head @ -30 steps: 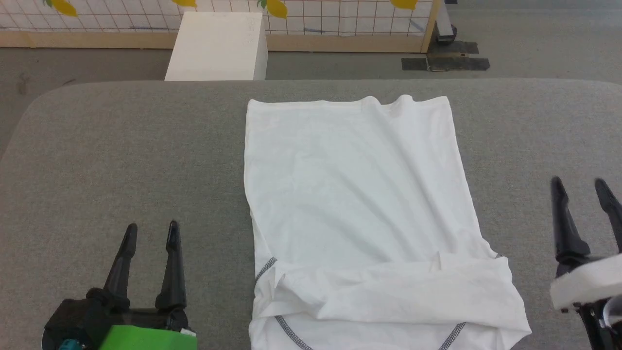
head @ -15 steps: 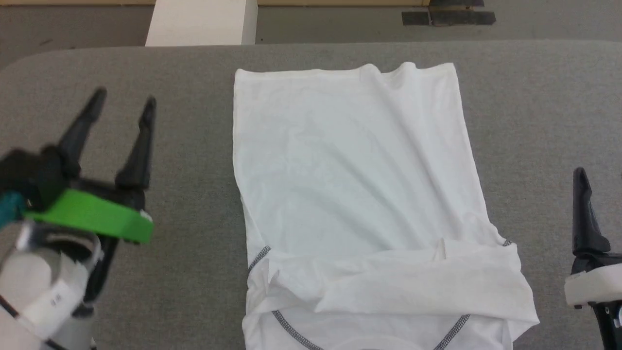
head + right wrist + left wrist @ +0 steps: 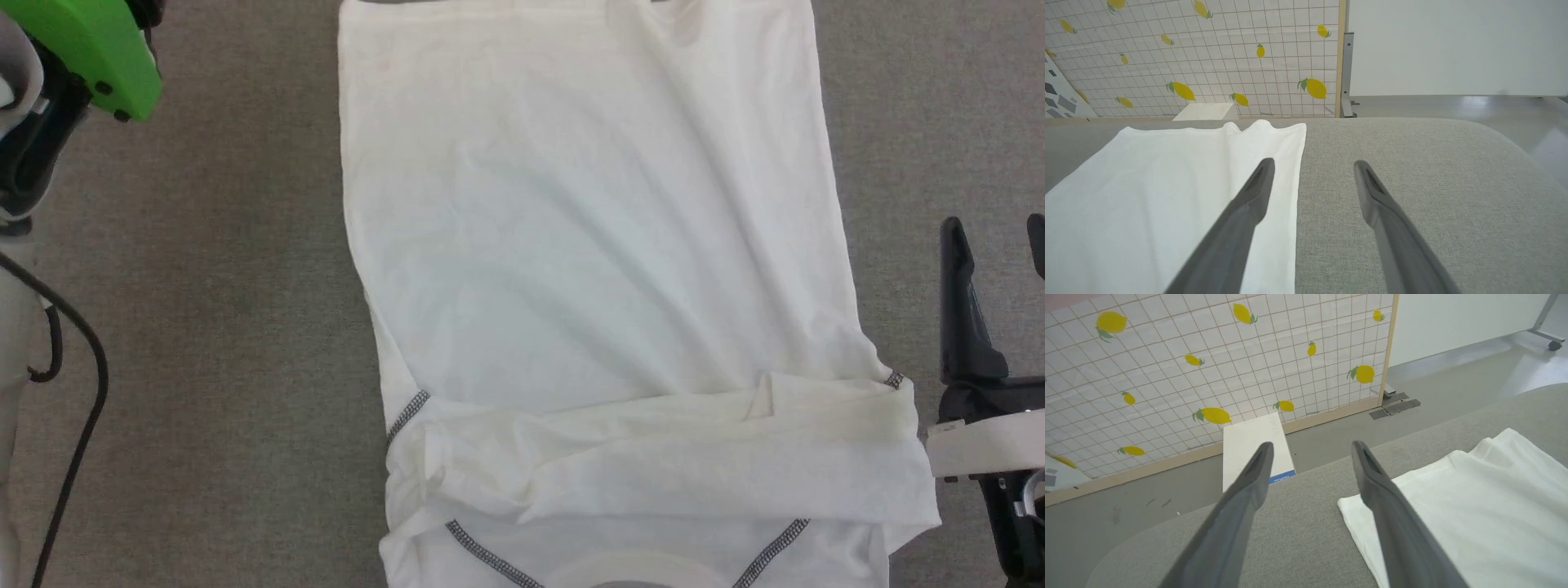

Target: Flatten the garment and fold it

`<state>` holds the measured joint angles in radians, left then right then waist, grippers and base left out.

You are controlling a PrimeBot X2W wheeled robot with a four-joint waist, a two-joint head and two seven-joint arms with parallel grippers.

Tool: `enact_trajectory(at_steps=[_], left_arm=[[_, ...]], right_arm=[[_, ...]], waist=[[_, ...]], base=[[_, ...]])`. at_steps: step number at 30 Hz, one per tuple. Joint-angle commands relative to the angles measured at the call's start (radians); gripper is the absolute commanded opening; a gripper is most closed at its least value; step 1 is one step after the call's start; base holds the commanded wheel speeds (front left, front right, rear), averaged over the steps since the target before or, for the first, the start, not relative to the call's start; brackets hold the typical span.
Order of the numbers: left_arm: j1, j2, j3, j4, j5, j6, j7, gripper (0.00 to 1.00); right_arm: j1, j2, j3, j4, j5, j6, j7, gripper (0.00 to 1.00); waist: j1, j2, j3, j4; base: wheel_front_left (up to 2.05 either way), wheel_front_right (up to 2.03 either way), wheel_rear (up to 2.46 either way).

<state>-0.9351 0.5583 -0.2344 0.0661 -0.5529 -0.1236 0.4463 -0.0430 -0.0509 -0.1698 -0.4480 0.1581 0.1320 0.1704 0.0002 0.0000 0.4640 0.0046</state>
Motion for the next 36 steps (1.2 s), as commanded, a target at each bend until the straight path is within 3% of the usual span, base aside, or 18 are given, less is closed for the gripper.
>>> enact_trajectory(at_steps=[1,6,24,25,26,32,36], left_arm=[[-0.030,0.017,-0.028,0.016,-0.017,-0.007,0.019,1.00],[-0.086,0.064,-0.112,0.064,-0.059,-0.007,0.062,1.00],[-0.118,0.104,-0.182,0.211,-0.139,-0.007,0.036,1.00],[-0.113,0.107,-0.193,0.216,-0.144,-0.007,0.044,0.29],[-0.106,0.111,-0.208,0.214,-0.152,-0.007,0.051,0.00],[-0.069,0.127,-0.233,0.216,-0.210,-0.007,0.020,0.00],[-0.044,0.113,-0.243,0.229,-0.220,-0.007,-0.028,0.00]], right_arm=[[-0.018,0.001,0.004,-0.007,0.002,-0.001,-0.009,1.00],[-0.029,0.001,0.010,-0.016,0.002,-0.001,-0.014,1.00],[-0.061,0.001,0.011,0.001,0.006,-0.001,-0.034,1.00],[-0.061,0.001,0.008,0.002,0.008,-0.001,-0.035,1.00],[-0.061,0.001,0.006,0.002,0.008,-0.001,-0.035,1.00],[-0.083,0.001,-0.021,-0.029,0.007,-0.001,-0.016,1.00],[-0.192,0.001,-0.022,-0.095,-0.020,-0.001,0.070,1.00]], waist=[[-0.0002,0.0000,0.082,-0.039],[-0.0002,0.0000,0.149,-0.070],[-0.0002,0.0000,0.260,-0.131],[-0.0002,0.0000,0.259,-0.135],[-0.0002,0.0000,0.258,-0.138],[-0.0002,0.0000,0.228,-0.139],[-0.0002,0.0000,0.185,-0.126]], base=[[0.00,0.00,0.00],[0.00,0.00,0.00],[0.00,0.00,0.00],[0.00,0.00,0.00],[0.00,0.00,0.00],[0.00,0.00,0.00],[0.00,0.00,0.00]])
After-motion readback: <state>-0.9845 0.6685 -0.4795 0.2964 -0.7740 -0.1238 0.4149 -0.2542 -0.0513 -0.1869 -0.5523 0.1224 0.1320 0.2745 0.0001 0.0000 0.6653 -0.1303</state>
